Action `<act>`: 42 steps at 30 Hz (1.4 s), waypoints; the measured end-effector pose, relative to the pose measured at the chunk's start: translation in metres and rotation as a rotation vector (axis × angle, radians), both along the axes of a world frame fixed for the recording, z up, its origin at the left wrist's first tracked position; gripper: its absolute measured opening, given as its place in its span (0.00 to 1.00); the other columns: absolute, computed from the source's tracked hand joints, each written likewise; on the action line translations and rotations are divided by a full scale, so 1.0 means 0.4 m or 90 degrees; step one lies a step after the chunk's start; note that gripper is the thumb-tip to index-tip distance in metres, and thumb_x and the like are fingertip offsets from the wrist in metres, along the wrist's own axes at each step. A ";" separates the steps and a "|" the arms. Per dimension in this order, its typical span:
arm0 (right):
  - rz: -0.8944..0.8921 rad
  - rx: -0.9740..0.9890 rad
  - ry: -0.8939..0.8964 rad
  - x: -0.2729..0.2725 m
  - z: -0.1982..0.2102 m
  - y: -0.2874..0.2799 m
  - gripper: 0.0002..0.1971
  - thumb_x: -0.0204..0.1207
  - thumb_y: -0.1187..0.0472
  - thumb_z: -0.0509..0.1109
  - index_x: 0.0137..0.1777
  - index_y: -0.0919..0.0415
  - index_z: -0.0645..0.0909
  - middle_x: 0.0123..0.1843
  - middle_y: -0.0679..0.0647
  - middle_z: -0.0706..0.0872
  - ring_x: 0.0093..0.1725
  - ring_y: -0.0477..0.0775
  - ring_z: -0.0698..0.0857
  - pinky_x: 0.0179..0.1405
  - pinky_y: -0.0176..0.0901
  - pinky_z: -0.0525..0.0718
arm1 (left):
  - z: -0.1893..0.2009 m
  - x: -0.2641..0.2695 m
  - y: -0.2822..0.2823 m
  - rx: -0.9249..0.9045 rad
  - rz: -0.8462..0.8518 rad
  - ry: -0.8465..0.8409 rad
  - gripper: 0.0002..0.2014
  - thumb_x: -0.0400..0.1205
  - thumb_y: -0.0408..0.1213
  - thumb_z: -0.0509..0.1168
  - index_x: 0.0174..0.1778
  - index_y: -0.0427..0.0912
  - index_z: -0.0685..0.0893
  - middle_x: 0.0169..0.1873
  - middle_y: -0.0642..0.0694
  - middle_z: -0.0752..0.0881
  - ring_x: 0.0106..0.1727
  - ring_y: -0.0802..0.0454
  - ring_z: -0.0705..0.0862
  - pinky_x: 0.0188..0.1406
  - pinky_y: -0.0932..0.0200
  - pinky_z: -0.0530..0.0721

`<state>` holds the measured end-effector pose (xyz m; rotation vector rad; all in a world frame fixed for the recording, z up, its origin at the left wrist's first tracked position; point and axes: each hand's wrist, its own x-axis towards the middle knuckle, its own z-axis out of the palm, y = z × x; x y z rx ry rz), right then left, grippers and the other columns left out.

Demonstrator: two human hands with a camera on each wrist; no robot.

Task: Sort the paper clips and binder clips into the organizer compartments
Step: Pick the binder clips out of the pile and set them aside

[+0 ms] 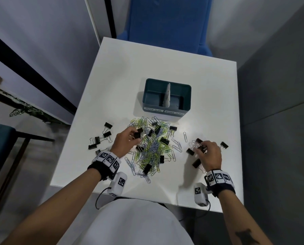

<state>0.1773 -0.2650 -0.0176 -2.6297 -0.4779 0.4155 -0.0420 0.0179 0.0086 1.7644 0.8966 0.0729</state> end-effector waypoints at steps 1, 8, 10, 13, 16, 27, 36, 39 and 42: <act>0.001 -0.040 -0.001 0.001 -0.003 -0.007 0.16 0.68 0.54 0.79 0.54 0.58 0.84 0.52 0.59 0.83 0.55 0.64 0.80 0.53 0.55 0.79 | 0.007 0.001 0.003 -0.044 0.030 -0.011 0.14 0.73 0.33 0.76 0.48 0.49 0.79 0.48 0.45 0.86 0.42 0.44 0.88 0.38 0.48 0.89; 0.128 -0.020 -0.055 -0.094 0.022 0.068 0.16 0.75 0.54 0.73 0.60 0.59 0.82 0.60 0.61 0.84 0.60 0.62 0.79 0.59 0.57 0.79 | 0.045 0.006 0.004 -0.250 0.078 -0.081 0.16 0.76 0.26 0.72 0.55 0.45 0.80 0.55 0.34 0.85 0.45 0.39 0.90 0.47 0.44 0.89; 0.220 0.063 0.037 -0.147 0.045 0.130 0.18 0.79 0.51 0.70 0.65 0.57 0.80 0.63 0.56 0.83 0.61 0.55 0.81 0.62 0.54 0.81 | 0.049 0.014 -0.005 -0.257 0.052 -0.081 0.16 0.77 0.26 0.71 0.57 0.44 0.80 0.55 0.32 0.84 0.46 0.38 0.90 0.48 0.41 0.89; 0.252 0.197 0.232 -0.202 0.086 0.219 0.25 0.78 0.46 0.70 0.72 0.55 0.76 0.64 0.52 0.84 0.57 0.49 0.84 0.57 0.46 0.85 | 0.059 0.023 -0.020 -0.257 0.015 -0.077 0.16 0.78 0.26 0.71 0.59 0.41 0.78 0.53 0.33 0.86 0.46 0.38 0.90 0.48 0.38 0.89; 0.236 0.260 0.387 -0.231 0.092 0.271 0.26 0.77 0.45 0.71 0.73 0.52 0.76 0.58 0.51 0.87 0.53 0.49 0.87 0.50 0.43 0.88 | 0.066 0.024 -0.032 -0.255 -0.007 -0.084 0.15 0.78 0.27 0.71 0.58 0.40 0.79 0.51 0.37 0.88 0.47 0.38 0.90 0.47 0.39 0.89; 0.143 0.267 0.342 -0.226 0.039 0.241 0.04 0.74 0.67 0.75 0.39 0.60 0.88 0.33 0.52 0.88 0.33 0.53 0.84 0.40 0.51 0.87 | 0.036 -0.017 -0.002 -0.127 0.079 -0.043 0.12 0.81 0.27 0.67 0.58 0.43 0.82 0.48 0.40 0.87 0.40 0.44 0.91 0.35 0.53 0.90; 0.319 0.074 0.176 -0.192 0.041 0.196 0.14 0.74 0.68 0.74 0.57 0.55 0.88 0.55 0.50 0.91 0.39 0.45 0.87 0.40 0.33 0.83 | -0.064 -0.145 0.156 0.091 0.146 0.243 0.10 0.77 0.31 0.65 0.53 0.45 0.83 0.44 0.37 0.88 0.42 0.37 0.88 0.41 0.42 0.89; 0.330 0.037 0.106 -0.176 0.025 0.186 0.12 0.74 0.65 0.73 0.55 0.51 0.88 0.54 0.49 0.90 0.36 0.44 0.84 0.38 0.34 0.78 | -0.069 -0.166 0.172 0.197 0.068 0.290 0.12 0.78 0.31 0.67 0.57 0.40 0.82 0.51 0.34 0.85 0.52 0.33 0.83 0.51 0.44 0.83; 0.284 0.026 0.088 -0.146 0.020 0.183 0.10 0.76 0.63 0.73 0.55 0.54 0.87 0.54 0.53 0.89 0.37 0.49 0.86 0.41 0.42 0.83 | -0.055 -0.160 0.167 0.242 0.019 0.323 0.16 0.79 0.32 0.66 0.63 0.39 0.79 0.59 0.34 0.78 0.55 0.32 0.80 0.53 0.44 0.80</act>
